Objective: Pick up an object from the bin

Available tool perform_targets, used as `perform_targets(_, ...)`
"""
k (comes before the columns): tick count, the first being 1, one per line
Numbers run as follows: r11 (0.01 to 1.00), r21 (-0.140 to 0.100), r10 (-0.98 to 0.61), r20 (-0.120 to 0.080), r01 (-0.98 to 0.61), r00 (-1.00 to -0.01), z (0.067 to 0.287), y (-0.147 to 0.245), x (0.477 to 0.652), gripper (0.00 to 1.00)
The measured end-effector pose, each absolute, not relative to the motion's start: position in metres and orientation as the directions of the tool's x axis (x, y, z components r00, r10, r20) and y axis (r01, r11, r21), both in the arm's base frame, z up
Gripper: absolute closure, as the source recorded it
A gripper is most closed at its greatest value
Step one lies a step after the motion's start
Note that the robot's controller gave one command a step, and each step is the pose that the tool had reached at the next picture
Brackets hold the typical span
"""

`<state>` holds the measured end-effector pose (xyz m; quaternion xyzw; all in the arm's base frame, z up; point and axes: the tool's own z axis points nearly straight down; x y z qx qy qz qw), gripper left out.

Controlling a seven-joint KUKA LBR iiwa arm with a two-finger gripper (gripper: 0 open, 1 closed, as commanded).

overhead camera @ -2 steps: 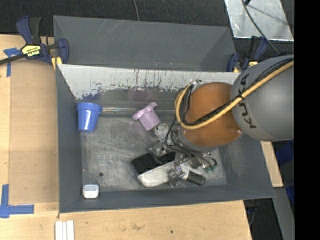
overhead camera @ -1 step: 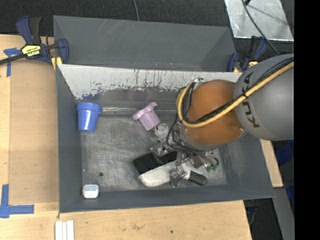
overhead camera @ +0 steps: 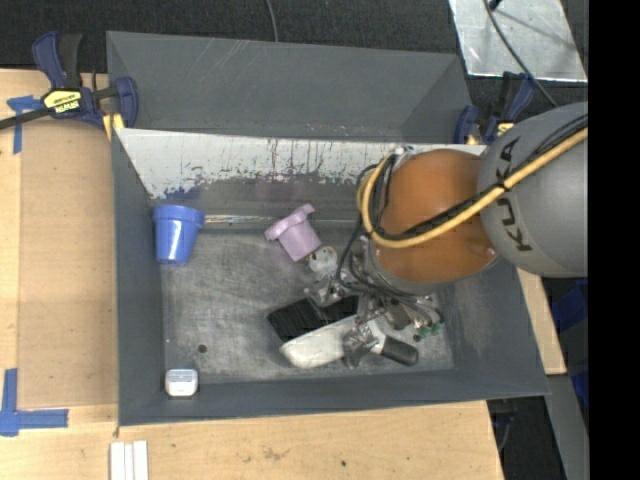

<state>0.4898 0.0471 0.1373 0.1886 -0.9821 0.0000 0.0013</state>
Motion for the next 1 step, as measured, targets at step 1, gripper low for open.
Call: perform_targets(1,0.929,-0.002,-0.370,-0.004,-0.370,-0.929,0.1490,0.0471,0.4912,1.00)
